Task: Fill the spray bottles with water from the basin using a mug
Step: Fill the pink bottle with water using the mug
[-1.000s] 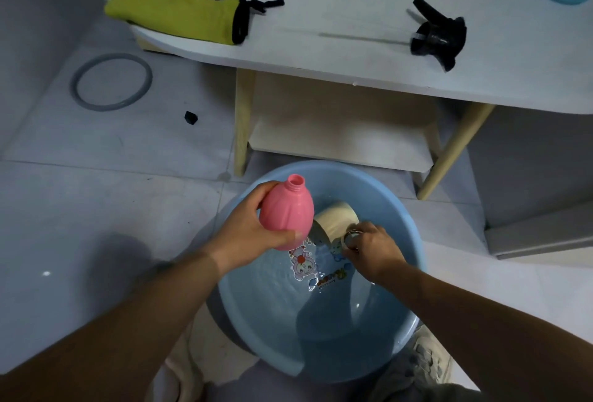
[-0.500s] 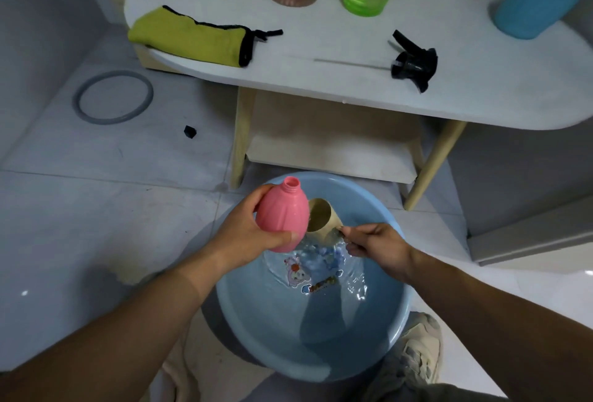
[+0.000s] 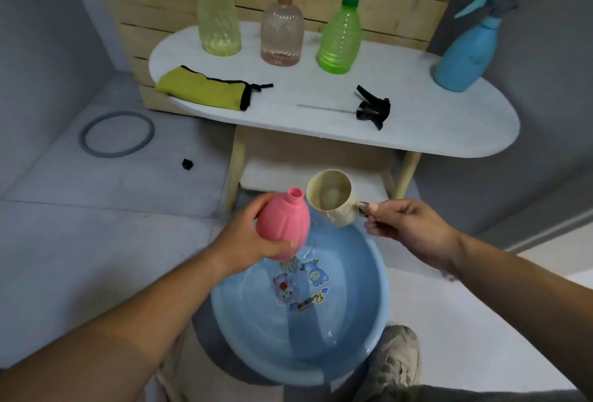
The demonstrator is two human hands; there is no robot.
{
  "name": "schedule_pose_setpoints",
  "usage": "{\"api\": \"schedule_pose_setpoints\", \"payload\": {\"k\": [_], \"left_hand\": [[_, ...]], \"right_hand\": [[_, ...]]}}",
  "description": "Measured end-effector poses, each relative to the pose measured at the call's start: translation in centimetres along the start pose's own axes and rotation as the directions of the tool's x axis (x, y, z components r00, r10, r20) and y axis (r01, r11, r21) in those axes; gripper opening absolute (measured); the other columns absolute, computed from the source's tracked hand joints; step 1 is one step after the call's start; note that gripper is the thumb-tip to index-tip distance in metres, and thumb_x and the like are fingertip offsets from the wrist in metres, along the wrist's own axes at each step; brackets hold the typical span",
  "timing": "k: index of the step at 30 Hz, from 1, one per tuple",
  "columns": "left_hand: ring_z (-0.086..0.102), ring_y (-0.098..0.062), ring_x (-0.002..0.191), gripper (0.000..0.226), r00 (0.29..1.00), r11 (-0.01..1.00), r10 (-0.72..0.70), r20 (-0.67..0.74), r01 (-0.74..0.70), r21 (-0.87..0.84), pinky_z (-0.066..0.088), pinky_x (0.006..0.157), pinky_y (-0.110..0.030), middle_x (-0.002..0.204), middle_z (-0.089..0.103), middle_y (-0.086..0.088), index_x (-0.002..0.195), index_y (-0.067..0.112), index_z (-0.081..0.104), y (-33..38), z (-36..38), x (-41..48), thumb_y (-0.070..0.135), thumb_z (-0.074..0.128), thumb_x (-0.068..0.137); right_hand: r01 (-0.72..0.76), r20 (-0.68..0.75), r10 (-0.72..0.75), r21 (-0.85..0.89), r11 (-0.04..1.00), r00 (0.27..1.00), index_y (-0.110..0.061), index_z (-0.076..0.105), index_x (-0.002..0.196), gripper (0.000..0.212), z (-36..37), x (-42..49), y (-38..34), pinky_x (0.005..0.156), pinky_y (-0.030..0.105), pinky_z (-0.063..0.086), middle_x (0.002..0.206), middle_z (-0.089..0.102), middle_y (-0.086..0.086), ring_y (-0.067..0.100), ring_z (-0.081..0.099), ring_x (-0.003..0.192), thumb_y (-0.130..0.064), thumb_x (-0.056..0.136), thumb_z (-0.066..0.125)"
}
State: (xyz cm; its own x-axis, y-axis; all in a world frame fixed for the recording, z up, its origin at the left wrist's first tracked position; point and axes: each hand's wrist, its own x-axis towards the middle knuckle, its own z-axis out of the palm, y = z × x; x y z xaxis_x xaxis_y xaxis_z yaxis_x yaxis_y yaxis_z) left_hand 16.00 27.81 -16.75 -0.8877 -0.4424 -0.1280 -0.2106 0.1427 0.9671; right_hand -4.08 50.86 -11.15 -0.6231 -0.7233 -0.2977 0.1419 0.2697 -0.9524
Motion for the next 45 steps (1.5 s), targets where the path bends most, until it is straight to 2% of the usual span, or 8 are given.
{"api": "schedule_pose_setpoints", "payload": {"k": [6,9,13,17,22,32,39,45], "left_hand": [[0.06,-0.007,0.115,0.098,0.998,0.998,0.016,0.065,-0.02,0.055,0.06,0.081,-0.026,0.133,0.056,0.015,0.132,0.052,0.05,2.5,-0.6,-0.8,0.052,0.092,0.043],[0.061,0.004,0.107,0.088,0.996,0.997,0.02,0.083,-0.025,0.068,0.058,0.07,-0.016,0.127,0.055,0.023,0.118,0.065,0.05,3.8,-1.0,-1.2,0.053,0.093,0.042],[0.063,0.003,0.106,0.084,0.997,0.995,0.034,0.075,-0.041,0.088,0.061,0.077,-0.023,0.125,0.06,0.02,0.117,0.061,0.053,4.9,-1.5,-1.8,0.049,0.094,0.044],[0.064,0.005,0.104,0.082,0.998,0.996,0.041,0.055,-0.046,0.083,0.061,0.076,-0.024,0.122,0.062,0.019,0.115,0.062,0.054,5.4,-1.8,-2.4,0.047,0.094,0.045],[0.064,-0.002,0.108,0.082,0.999,0.994,0.033,0.04,-0.037,0.101,0.063,0.081,-0.029,0.123,0.061,0.019,0.116,0.064,0.053,5.1,-1.1,-2.9,0.05,0.093,0.046],[0.062,-0.004,0.112,0.084,0.999,0.996,0.012,0.049,-0.016,0.083,0.062,0.082,-0.029,0.126,0.058,0.02,0.128,0.051,0.051,4.7,-0.2,-2.8,0.034,0.097,0.06],[0.062,-0.009,0.113,0.085,1.0,0.998,0.012,0.026,-0.014,0.062,0.06,0.082,-0.028,0.129,0.058,0.017,0.129,0.051,0.05,4.4,-0.2,-2.4,0.031,0.098,0.062],[0.06,-0.005,0.112,0.083,0.999,0.998,0.007,0.036,-0.009,0.054,0.057,0.078,-0.023,0.127,0.056,0.023,0.121,0.059,0.049,4.5,-0.2,-2.5,0.044,0.096,0.055]], "right_hand": [[0.12,-0.046,-0.123,-0.072,0.99,0.991,0.005,0.073,0.081,0.044,-0.1,-2.9,-4.5,0.076,0.021,0.055,0.076,0.066,0.011,0.021,0.06,0.081,-0.038,0.076,0.07],[0.193,-0.062,-0.199,-0.091,0.977,0.978,0.005,0.072,0.083,0.045,0.0,-3.8,-6.1,0.081,0.022,0.058,0.077,0.07,0.008,0.018,0.065,0.083,-0.039,0.075,0.071],[0.258,-0.072,-0.27,-0.138,0.956,0.96,-0.011,0.08,0.086,0.033,0.5,-4.7,-7.8,0.079,0.019,0.055,0.083,0.075,0.003,0.011,0.069,0.082,-0.041,0.076,0.071],[0.304,-0.074,-0.326,-0.218,0.927,0.942,-0.016,0.08,0.097,0.036,0.9,-5.1,-8.9,0.091,0.032,0.056,0.104,0.077,0.002,0.011,0.068,0.089,-0.044,0.078,0.07],[0.303,-0.089,-0.344,-0.304,0.903,0.935,-0.02,0.08,0.099,0.038,1.4,-5.3,-9.4,0.099,0.043,0.053,0.104,0.077,-0.002,0.011,0.067,0.092,-0.049,0.076,0.07],[0.353,-0.093,-0.417,-0.387,0.852,0.904,-0.022,0.08,0.093,0.019,1.8,-5.3,-10.0,0.089,0.016,0.051,0.105,0.075,-0.015,0.008,0.068,0.103,-0.035,0.082,0.072],[0.347,-0.113,-0.423,-0.407,0.845,0.899,-0.021,0.08,0.093,0.015,1.6,-5.2,-10.2,0.098,0.026,0.049,0.111,0.074,-0.013,0.004,0.067,0.104,-0.032,0.084,0.073],[0.396,-0.092,-0.48,-0.445,0.804,0.872,-0.015,0.079,0.09,0.02,2.0,-5.3,-10.3,0.089,0.013,0.049,0.113,0.073,-0.006,0.005,0.068,0.101,-0.032,0.082,0.072]]}}
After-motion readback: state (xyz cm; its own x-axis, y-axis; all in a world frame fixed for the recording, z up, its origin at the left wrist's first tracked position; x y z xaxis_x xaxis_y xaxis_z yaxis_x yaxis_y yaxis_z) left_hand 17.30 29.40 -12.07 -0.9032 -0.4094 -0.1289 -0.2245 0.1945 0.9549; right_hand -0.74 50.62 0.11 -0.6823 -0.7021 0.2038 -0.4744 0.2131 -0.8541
